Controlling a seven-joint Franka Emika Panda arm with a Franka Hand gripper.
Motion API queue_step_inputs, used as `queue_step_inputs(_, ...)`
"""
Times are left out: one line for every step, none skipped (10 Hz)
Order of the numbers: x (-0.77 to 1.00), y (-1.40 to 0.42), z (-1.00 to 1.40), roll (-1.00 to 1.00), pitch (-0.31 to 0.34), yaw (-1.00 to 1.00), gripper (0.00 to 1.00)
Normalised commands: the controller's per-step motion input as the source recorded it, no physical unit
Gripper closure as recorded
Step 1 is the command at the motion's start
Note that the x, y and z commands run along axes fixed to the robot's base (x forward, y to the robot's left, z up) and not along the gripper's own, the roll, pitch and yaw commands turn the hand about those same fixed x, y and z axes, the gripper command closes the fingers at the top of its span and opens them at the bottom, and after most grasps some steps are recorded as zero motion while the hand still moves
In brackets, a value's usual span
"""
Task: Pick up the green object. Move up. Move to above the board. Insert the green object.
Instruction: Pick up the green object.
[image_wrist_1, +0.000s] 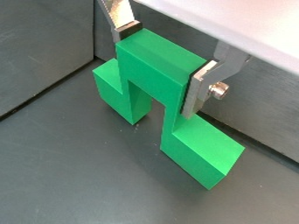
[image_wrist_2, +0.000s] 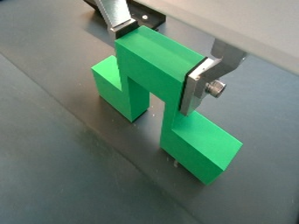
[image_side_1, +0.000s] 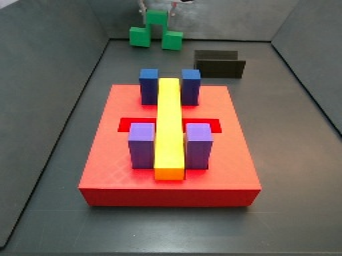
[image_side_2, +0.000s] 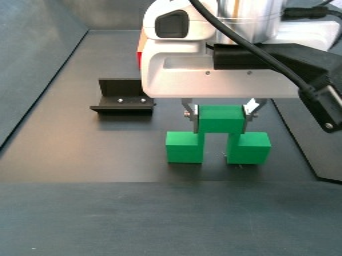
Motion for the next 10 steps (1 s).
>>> queue_step_inputs(0.00, 0.00, 0.00, 0.00, 0.000, 0.00, 1.00)
queue_step_inputs(0.00, 0.00, 0.00, 0.00, 0.000, 0.00, 1.00)
queue_step_inputs(0.00, 0.00, 0.00, 0.00, 0.000, 0.00, 1.00)
queue_step_inputs(0.00, 0.00, 0.00, 0.00, 0.000, 0.00, 1.00)
queue_step_inputs(0.00, 0.00, 0.00, 0.00, 0.000, 0.00, 1.00)
queue_step_inputs(0.00, 0.00, 0.00, 0.00, 0.000, 0.00, 1.00)
queue_step_inputs(0.00, 0.00, 0.00, 0.00, 0.000, 0.00, 1.00)
queue_step_inputs(0.00, 0.00, 0.00, 0.00, 0.000, 0.00, 1.00)
queue_step_inputs(0.00, 0.00, 0.00, 0.00, 0.000, 0.00, 1.00)
queue_step_inputs(0.00, 0.00, 0.00, 0.00, 0.000, 0.00, 1.00)
